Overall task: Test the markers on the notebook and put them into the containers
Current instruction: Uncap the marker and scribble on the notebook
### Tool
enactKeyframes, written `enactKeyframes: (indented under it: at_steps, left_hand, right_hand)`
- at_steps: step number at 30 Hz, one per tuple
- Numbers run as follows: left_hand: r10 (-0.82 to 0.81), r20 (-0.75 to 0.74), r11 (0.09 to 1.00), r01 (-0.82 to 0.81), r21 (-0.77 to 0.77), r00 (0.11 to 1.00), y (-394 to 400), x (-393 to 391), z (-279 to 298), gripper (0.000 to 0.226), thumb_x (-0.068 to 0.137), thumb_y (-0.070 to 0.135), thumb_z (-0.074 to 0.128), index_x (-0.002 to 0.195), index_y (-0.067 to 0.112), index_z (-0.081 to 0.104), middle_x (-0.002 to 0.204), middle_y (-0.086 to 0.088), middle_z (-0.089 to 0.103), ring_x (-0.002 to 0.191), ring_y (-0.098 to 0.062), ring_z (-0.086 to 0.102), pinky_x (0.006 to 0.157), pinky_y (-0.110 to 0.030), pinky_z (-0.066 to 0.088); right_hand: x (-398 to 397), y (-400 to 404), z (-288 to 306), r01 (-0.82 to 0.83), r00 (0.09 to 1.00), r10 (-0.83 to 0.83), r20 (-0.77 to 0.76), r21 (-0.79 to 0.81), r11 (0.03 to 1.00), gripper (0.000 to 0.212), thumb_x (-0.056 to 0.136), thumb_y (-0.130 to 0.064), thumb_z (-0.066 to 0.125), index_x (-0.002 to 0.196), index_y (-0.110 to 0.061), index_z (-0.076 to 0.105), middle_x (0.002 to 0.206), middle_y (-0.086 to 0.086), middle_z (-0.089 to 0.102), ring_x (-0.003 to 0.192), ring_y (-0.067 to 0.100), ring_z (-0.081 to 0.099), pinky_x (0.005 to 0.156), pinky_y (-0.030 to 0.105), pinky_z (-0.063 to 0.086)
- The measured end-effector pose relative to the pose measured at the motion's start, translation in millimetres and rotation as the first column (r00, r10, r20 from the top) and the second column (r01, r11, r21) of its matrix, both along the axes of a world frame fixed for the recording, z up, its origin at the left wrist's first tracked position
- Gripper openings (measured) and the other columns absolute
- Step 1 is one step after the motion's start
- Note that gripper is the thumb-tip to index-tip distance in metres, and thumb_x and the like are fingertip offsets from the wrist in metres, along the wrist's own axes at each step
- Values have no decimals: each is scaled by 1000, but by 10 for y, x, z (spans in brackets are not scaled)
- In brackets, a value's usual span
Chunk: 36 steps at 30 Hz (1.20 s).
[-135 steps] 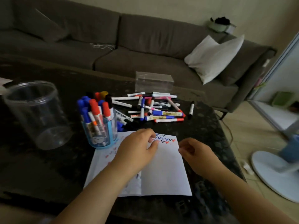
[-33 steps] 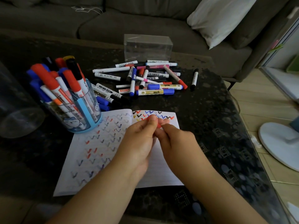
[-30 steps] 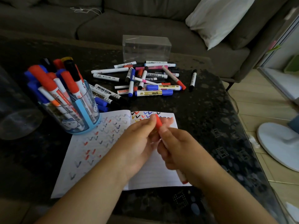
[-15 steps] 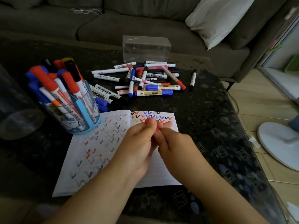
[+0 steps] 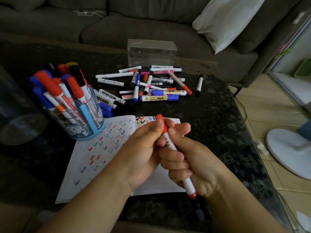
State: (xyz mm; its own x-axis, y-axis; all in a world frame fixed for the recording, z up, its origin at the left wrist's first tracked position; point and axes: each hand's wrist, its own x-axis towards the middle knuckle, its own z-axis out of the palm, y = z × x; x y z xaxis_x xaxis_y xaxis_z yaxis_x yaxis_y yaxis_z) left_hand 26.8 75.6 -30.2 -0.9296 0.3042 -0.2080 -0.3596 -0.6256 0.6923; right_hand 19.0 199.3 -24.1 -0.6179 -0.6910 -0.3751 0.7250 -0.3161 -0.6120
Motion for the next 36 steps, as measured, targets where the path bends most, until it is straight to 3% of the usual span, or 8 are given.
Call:
enactKeyframes:
  at_steps: [8,12,18,24,26,30,33,36]
  left_hand:
    - [66,49,995,-62,-73,997,23,-16,152,25,87,30,47,86,7,57,93,-14,72,94,-23,69,77,-30,58]
    - [146,101,968,-120,-221,984,77,31,276,26,98,26,42,88,8,57,85,-9,74,83,-17,71,72,-26,54]
    - [187,178,921,-109,-375,966,238,192,160,32,99,27,42,87,5,61,96,-9,73,94,-20,67,83,-32,51]
    - [408,83,781,-301,-547,909,155,83,274,33,99,27,42,113,0,55,119,-23,61,113,-32,58,100,-37,44]
    - [436,-53,737,-391,-551,898,-81,50,372,32,100,27,40,108,1,56,121,-19,61,113,-28,58,97,-33,45]
    - [210,-106,690,-224,-689,972,-190,148,413,26,97,33,44,96,19,66,112,4,64,107,-9,55,96,-29,40]
    - [204,-116,619,-219,-754,972,-150,208,313,23,93,35,50,102,22,68,104,4,61,93,-8,53,93,-31,43]
    - [162,-143,502,-206,-840,977,-191,219,194,21,90,36,56,100,23,69,81,6,60,82,-10,54,82,-29,42]
  right_hand:
    - [55,-93,195,135,991,-133,-27,95,986,38,98,-36,38,74,-11,53,49,-4,31,34,0,23,28,10,17]
    - [157,-172,249,248,938,-134,-318,351,903,37,103,-33,31,78,-12,47,50,-3,34,39,3,24,34,15,18]
    - [407,-51,134,556,685,311,-659,749,361,38,101,-38,32,96,-17,63,69,-6,54,53,2,47,46,11,33]
    - [632,106,129,665,571,642,-511,747,4,34,102,-39,27,105,-13,48,93,8,62,69,20,52,56,29,35]
    - [729,233,119,660,594,578,-559,750,47,34,101,-40,29,100,-16,53,84,3,62,63,14,50,50,24,37]
    - [585,385,92,524,766,150,-626,742,418,31,101,-35,37,99,-18,63,64,-3,55,51,6,48,48,16,38]
    - [458,293,143,406,857,-37,-514,629,663,27,101,-18,38,112,-6,59,78,5,59,58,10,49,57,23,45]
    - [310,246,173,392,871,-103,-481,553,735,30,100,-10,42,126,-24,47,95,9,66,66,13,61,62,22,52]
